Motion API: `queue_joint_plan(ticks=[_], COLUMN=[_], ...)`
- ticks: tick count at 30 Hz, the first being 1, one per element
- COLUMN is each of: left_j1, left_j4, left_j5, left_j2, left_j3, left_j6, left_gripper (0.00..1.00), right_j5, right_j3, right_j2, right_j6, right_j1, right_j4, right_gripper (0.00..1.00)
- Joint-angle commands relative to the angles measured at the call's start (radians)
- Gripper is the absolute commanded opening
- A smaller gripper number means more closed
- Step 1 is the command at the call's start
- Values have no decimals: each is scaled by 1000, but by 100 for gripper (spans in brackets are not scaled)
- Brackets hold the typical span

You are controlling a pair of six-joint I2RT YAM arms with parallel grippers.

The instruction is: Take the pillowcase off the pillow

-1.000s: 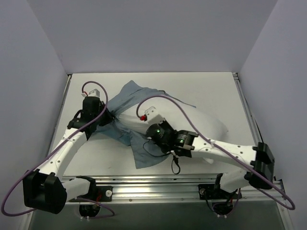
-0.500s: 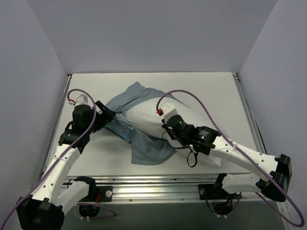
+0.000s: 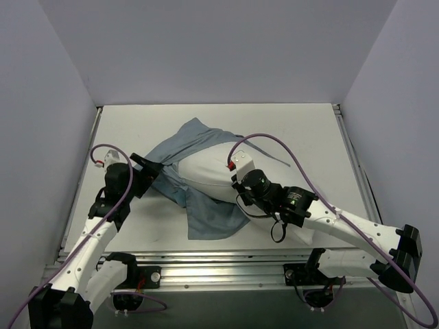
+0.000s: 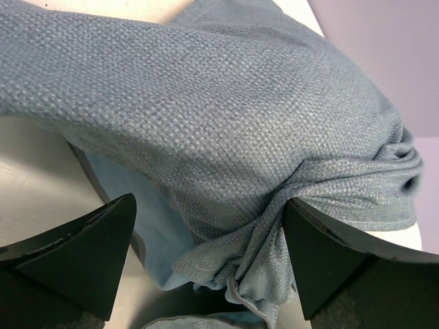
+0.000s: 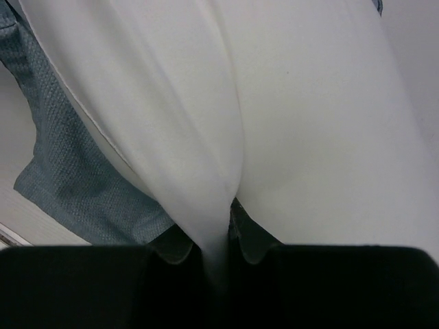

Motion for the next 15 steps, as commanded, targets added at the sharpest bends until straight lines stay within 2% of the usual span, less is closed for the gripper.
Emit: queue_joint_plan(ticks=[1,8,15], left_j1=[26,26,28], left_j4=[189,165,168], left_j5=[-23,123,123], left_j2=[-83,-137,-177], left_j3=[-55,13,-24], left_j6=[-45,6,3], left_gripper=[94,94,94], right_j5=[5,11,6], right_j3=[-15,-29,-35], right_j2=[-39,-39,-34], right_j6=[47,51,56], right_j1=[-11,-16,-16], right_j4=[68,85,93], right_gripper=[0,0,0])
